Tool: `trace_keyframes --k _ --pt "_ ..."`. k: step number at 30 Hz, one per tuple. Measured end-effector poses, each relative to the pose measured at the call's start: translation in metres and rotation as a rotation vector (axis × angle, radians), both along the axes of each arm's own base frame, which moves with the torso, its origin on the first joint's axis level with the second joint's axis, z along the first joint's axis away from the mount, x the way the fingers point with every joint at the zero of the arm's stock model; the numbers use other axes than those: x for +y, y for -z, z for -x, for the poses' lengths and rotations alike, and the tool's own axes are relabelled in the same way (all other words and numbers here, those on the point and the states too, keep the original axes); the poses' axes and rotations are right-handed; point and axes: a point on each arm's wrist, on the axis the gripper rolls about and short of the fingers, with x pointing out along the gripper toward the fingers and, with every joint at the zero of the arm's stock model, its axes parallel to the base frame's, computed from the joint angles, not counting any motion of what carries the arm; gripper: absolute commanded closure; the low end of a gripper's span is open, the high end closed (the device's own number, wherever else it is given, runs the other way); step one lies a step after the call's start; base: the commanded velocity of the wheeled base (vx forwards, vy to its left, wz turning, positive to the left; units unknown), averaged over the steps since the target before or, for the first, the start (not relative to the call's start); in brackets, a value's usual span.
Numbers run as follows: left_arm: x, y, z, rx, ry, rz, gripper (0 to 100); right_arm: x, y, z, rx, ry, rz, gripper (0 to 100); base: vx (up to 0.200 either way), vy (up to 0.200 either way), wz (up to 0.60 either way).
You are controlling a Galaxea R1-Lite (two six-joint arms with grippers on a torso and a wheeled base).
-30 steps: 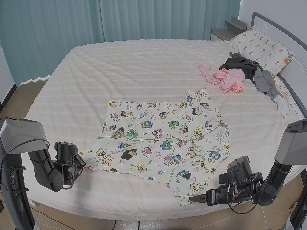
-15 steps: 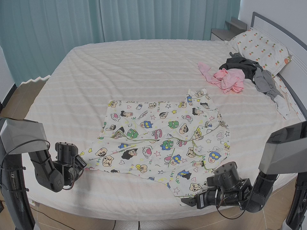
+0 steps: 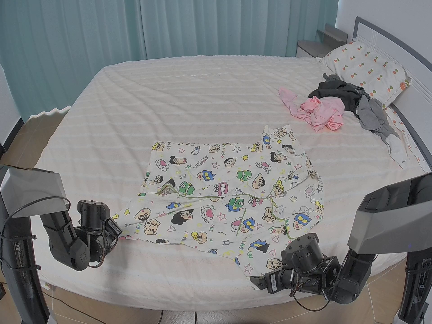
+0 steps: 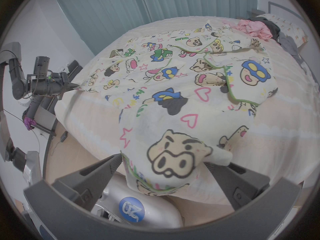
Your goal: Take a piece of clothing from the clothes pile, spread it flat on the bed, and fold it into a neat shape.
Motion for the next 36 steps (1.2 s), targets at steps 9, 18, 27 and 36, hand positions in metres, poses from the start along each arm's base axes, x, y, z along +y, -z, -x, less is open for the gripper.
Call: trace_keyframes --k 9,18,27,36 --pt "-0.002 0.003 0.01 0.05 0.067 -0.082 100 -0.004 -0.001 0.011 0.017 0.008 0.013 100 0.0 0.0 0.0" --pt "-0.006 0.001 0.043 0.084 0.248 -0.273 100 -0.016 -0.012 0.028 0.09 -0.052 -0.09 100 0.0 0.0 0.0" --pt "-0.016 0.013 0.074 0.221 0.403 -0.378 100 -0.037 -0.027 0.055 0.162 -0.096 -0.141 100 0.0 0.0 0.0" --pt "-0.026 0.024 0.099 0.322 0.498 -0.402 100 -0.055 -0.029 0.075 0.212 -0.092 -0.12 100 0.0 0.0 0.0"
